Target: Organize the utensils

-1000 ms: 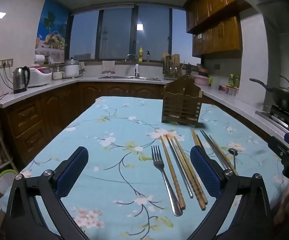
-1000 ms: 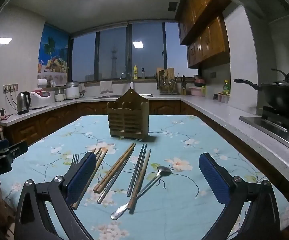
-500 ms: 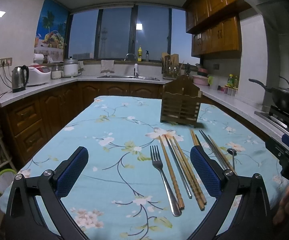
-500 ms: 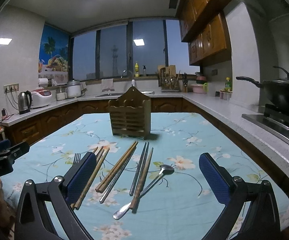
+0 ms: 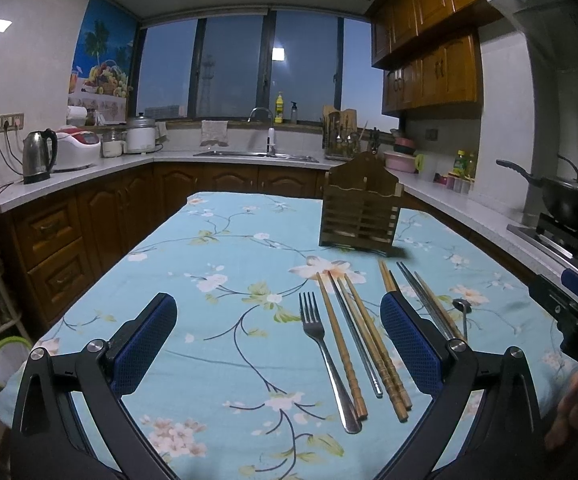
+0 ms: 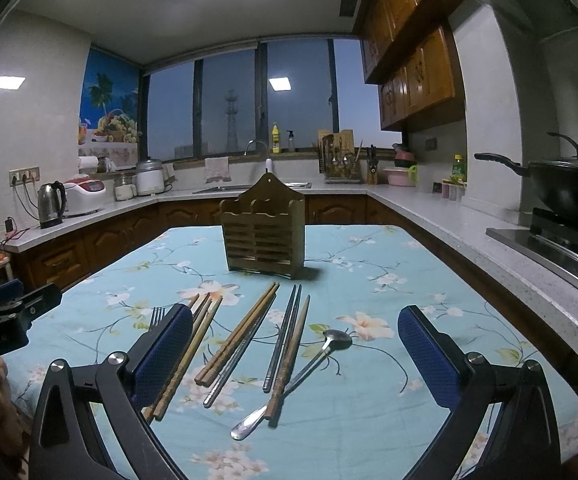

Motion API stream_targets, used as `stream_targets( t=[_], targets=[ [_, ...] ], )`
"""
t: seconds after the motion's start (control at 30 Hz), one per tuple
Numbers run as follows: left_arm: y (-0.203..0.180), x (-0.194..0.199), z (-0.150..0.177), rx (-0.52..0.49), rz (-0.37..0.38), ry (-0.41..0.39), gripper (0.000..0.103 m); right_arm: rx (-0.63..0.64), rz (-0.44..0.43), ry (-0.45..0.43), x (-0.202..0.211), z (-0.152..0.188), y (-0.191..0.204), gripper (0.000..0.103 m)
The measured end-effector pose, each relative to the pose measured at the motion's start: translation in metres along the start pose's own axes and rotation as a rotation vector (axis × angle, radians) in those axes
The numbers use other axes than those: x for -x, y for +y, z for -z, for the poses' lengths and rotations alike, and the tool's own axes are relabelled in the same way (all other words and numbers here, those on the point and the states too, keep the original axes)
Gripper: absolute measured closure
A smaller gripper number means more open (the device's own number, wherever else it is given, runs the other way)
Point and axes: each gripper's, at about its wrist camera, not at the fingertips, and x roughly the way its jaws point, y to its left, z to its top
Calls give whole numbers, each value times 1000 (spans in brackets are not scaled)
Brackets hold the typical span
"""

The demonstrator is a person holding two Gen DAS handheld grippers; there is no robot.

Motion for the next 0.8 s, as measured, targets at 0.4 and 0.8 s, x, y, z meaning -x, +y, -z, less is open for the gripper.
stream_targets(
  t=[0.4, 0.8],
  targets=[
    [-2, -3, 1, 1, 3, 2, 0, 0, -2, -1, 0, -2, 1, 0],
    [-6, -6, 3, 2, 8, 5, 0, -4, -5, 2, 0, -2, 1, 0]
  ],
)
